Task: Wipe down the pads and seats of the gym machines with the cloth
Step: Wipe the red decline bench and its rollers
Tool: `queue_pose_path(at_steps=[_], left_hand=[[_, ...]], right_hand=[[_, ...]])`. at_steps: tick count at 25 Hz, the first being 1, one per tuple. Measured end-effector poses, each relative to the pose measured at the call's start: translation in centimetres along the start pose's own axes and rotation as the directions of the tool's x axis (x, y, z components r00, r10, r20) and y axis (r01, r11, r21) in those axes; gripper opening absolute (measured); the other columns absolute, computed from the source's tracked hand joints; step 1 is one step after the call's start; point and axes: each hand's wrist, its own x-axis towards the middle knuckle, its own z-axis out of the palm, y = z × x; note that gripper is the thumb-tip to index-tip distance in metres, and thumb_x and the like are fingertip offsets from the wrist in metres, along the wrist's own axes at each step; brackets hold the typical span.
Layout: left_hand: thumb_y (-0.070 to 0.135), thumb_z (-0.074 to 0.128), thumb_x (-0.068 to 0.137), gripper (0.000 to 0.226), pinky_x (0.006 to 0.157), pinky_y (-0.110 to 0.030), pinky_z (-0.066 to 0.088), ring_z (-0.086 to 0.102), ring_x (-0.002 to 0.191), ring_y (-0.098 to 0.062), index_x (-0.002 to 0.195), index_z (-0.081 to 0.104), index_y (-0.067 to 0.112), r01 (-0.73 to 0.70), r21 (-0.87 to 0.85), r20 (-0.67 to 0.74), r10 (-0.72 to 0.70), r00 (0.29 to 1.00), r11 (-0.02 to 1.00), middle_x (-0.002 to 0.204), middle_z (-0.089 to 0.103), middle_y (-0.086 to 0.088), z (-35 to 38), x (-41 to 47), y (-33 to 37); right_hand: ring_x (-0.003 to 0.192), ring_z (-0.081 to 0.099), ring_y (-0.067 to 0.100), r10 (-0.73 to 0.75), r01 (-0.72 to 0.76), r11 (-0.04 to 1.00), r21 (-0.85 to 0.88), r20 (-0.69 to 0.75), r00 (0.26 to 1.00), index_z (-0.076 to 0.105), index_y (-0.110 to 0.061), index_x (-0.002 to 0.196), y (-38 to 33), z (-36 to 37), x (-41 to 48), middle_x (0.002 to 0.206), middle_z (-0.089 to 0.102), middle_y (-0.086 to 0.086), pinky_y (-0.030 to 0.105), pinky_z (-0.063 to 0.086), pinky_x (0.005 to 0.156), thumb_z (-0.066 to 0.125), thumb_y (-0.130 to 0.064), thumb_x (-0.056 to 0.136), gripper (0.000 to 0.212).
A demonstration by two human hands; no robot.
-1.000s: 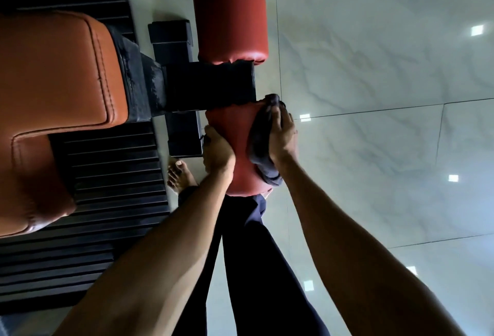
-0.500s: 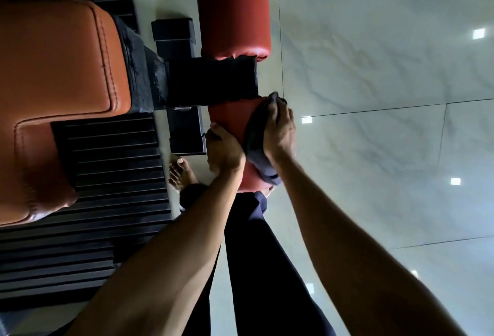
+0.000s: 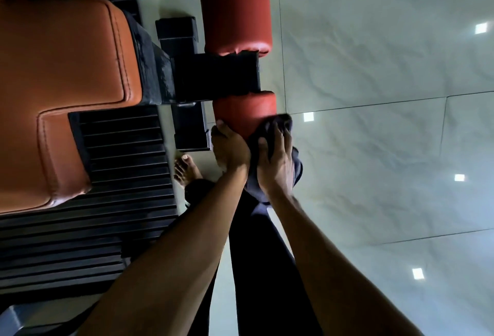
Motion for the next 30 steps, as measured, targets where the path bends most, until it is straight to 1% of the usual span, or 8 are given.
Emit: queue_pose_path(at_steps=[4, 8, 11, 14, 17, 20, 25, 30], left_hand=[[0.062, 0.015, 0.102, 0.069, 0.106, -0.043, 0.042, 0.059, 0.120, -0.034, 0.135, 0.058, 0.019, 0.145, 0.070, 0.038, -0.148, 0.988, 0.987, 0.132, 0.063, -0.011, -0.1, 2.5, -0.6], [0.085, 0.020, 0.084, 0.091, 0.107, -0.044, 0.047, 0.065, 0.114, -0.024, 0.129, 0.066, 0.021, 0.212, -0.137, 0.306, -0.162, 0.938, 0.968, 0.122, 0.071, -0.003, -0.3, 6.6, -3.1], [0.097, 0.022, 0.063, 0.104, 0.104, -0.043, 0.049, 0.069, 0.108, -0.021, 0.119, 0.072, 0.024, 0.187, -0.140, 0.334, -0.132, 0.933, 0.972, 0.111, 0.075, 0.001, -0.1, 7.2, -4.4], [0.094, 0.014, 0.072, 0.105, 0.105, -0.045, 0.048, 0.066, 0.111, -0.023, 0.128, 0.066, 0.022, 0.175, -0.095, 0.337, -0.133, 0.932, 0.980, 0.119, 0.072, -0.002, -0.9, 5.2, -3.4], [0.102, 0.015, 0.059, 0.112, 0.102, -0.050, 0.049, 0.067, 0.109, -0.028, 0.126, 0.064, 0.026, 0.120, -0.024, 0.325, -0.105, 0.940, 0.993, 0.116, 0.072, -0.004, -1.1, 4.9, -3.7], [0.077, 0.024, 0.092, 0.082, 0.105, -0.053, 0.045, 0.059, 0.118, -0.038, 0.126, 0.060, 0.012, 0.071, 0.087, 0.319, -0.095, 0.943, 0.994, 0.126, 0.064, -0.019, -4.0, 0.6, 0.9], [0.042, 0.037, 0.106, 0.047, 0.110, -0.042, 0.040, 0.053, 0.128, -0.031, 0.138, 0.055, 0.012, -0.033, 0.057, 0.355, 0.011, 0.935, 0.998, 0.139, 0.058, -0.012, -7.2, -4.2, 8.0], [0.033, 0.042, 0.107, 0.047, 0.114, -0.035, 0.034, 0.044, 0.139, -0.025, 0.148, 0.043, 0.010, -0.118, 0.012, 0.345, 0.107, 0.932, 0.993, 0.151, 0.048, -0.010, -6.3, -3.9, 13.5]], right_hand=[[0.131, 0.053, 0.031, -0.001, 0.008, 0.987, 0.161, -0.044, 0.999, 0.050, -0.019, 0.148, -0.9, -0.4, 6.4, 0.150, 0.050, 0.008, 0.034, 0.041, 0.102, 0.037, -0.044, 0.106, 0.050], [0.117, 0.060, 0.031, 0.107, -0.107, 0.947, 0.303, 0.017, 0.994, 0.062, -0.020, 0.127, 1.4, -0.3, 5.0, 0.125, 0.067, 0.009, 0.035, 0.045, 0.098, 0.033, -0.066, 0.095, 0.064], [0.128, 0.053, 0.023, 0.074, -0.139, 0.957, 0.254, 0.252, 0.965, 0.044, -0.020, 0.143, 2.9, -1.7, 3.0, 0.137, 0.054, 0.006, 0.046, 0.042, 0.111, 0.059, -0.088, 0.065, 0.104], [0.142, 0.038, 0.026, 0.018, -0.040, 0.998, 0.049, 0.382, 0.924, 0.014, -0.031, 0.160, 3.0, -2.9, 1.5, 0.158, 0.027, 0.000, 0.046, 0.039, 0.114, 0.087, -0.067, 0.048, 0.138], [0.135, 0.046, 0.033, -0.028, 0.039, 0.999, -0.036, 0.261, 0.965, 0.033, -0.025, 0.156, 0.9, -4.0, 0.2, 0.157, 0.035, 0.001, 0.048, 0.046, 0.106, 0.088, -0.042, 0.069, 0.104], [0.119, 0.058, 0.037, -0.086, 0.099, 0.992, -0.080, 0.148, 0.985, 0.051, -0.014, 0.138, -3.2, -6.0, -0.1, 0.141, 0.051, 0.005, 0.050, 0.054, 0.091, 0.083, -0.041, 0.080, 0.072], [0.109, 0.059, 0.031, -0.165, 0.181, 0.970, -0.161, 0.104, 0.981, 0.054, -0.010, 0.131, -10.2, -9.7, 0.4, 0.141, 0.041, 0.000, 0.040, 0.054, 0.078, 0.080, -0.051, 0.080, 0.070], [0.123, 0.048, 0.031, -0.147, 0.165, 0.977, -0.139, 0.133, 0.980, 0.051, -0.014, 0.134, -13.9, -11.9, 3.9, 0.138, 0.052, 0.004, 0.044, 0.046, 0.097, 0.076, -0.053, 0.080, 0.071]])
